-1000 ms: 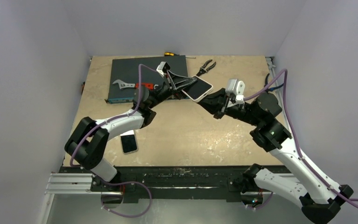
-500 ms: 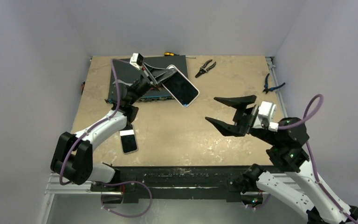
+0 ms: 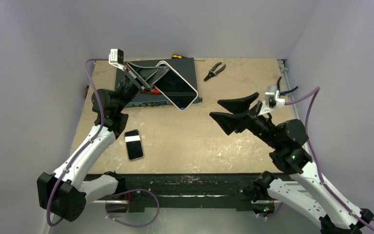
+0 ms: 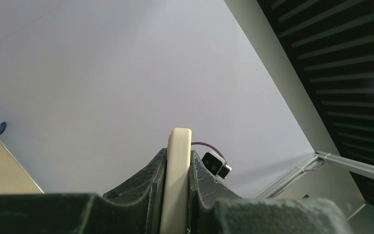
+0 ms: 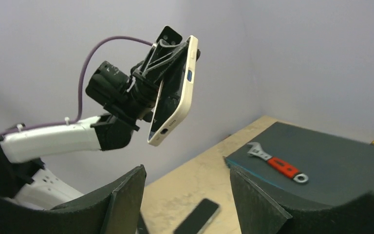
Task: Take the phone out of the phone case
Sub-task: Remove the phone case from the phone.
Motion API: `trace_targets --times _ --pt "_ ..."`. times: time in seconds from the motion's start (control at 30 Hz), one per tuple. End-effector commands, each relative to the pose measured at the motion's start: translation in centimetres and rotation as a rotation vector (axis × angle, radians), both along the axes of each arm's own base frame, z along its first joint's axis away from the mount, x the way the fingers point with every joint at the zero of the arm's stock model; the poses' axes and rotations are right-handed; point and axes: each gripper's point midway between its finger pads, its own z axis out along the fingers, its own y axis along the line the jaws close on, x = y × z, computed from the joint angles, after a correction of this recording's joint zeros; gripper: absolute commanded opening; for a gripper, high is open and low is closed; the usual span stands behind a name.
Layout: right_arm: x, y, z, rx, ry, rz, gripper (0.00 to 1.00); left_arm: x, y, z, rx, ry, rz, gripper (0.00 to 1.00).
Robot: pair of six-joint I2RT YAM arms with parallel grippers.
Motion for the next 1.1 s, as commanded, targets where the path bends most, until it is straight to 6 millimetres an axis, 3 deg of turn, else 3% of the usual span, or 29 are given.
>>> trace_targets --times 0.0,0.17,0.37,0.5,0.6,0.83,1.07 --pt "-0.5 1.5 3.9 0.222 0.132 0.136 0.69 -0.3 1.0 0.9 0.012 -0.049 0.088 0.0" --pt "0.1 3.5 4.8 0.272 0.2 0.227 0.65 -1.0 0.9 0.8 0.028 -0.074 0.072 0.0" --pt "1.7 3.9 5.0 0.293 0.22 0.187 0.48 -1.1 0.8 0.5 0.033 -0.08 0.063 0.0" --pt "2.8 3.9 4.7 0.3 0.237 0.147 0.43 -1.3 0.8 0.5 0.031 -0.086 0.063 0.0" --pt "3.0 4.3 4.6 0.301 0.241 0.161 0.42 -1.4 0.8 0.5 0.031 -0.089 0.06 0.0" --pt "3.7 5.0 4.0 0.335 0.3 0.232 0.53 -1.8 1.0 0.8 0.008 -0.101 0.049 0.0" --pt "4.2 4.6 3.3 0.398 0.359 0.285 0.5 -2.0 1.1 0.8 -0.008 -0.107 0.049 0.0"
